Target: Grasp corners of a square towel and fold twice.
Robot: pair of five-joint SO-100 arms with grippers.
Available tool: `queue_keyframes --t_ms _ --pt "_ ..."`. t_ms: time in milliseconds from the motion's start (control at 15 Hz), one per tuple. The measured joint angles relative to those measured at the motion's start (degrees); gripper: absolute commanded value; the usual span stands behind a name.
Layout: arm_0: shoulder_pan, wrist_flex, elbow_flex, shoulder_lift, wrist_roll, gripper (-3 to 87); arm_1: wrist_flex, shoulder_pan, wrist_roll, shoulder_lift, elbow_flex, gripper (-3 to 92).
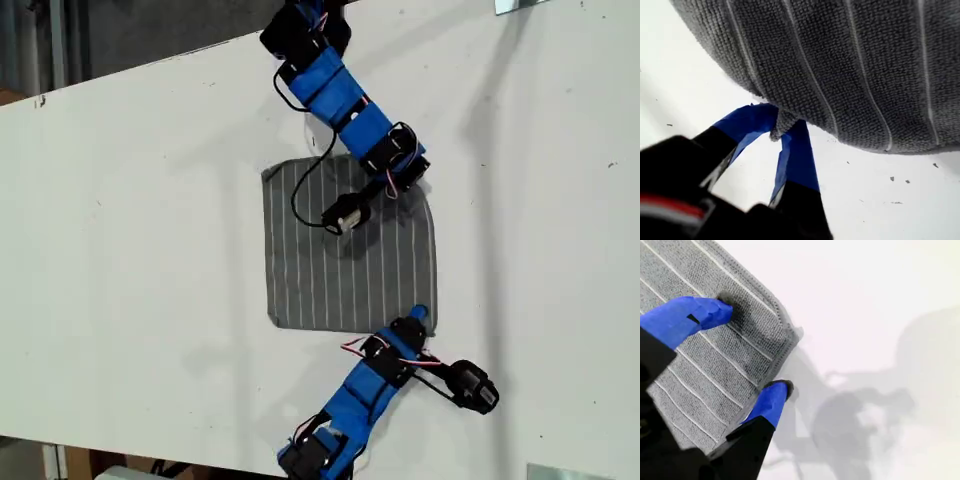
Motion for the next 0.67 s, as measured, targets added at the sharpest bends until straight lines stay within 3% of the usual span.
queue_keyframes --t_ms 133,200,333,533,667 --pt "0.0 -0.9 -1.1 -1.6 0.6 28.4 0.6 0.0 -0.1 -0.2 -0.4 -0.1" --pt "0.0 -2.5 -1.3 -3.0 0.3 23.3 1.1 0.0 -0.1 -0.3 -1.0 -0.1" --pt "0.1 -5.7 -2.5 -6.2 0.3 1.7 2.5 -0.4 0.0 -0.5 -2.4 -0.1" --pt "0.3 -11.3 -4.3 -9.3 -1.1 -0.3 4.3 -0.7 0.1 -0.8 -4.1 -0.1" --pt "1.0 -8.1 -8.0 -9.8 -2.4 -0.3 6.2 -0.7 0.2 -0.9 -6.4 -0.1"
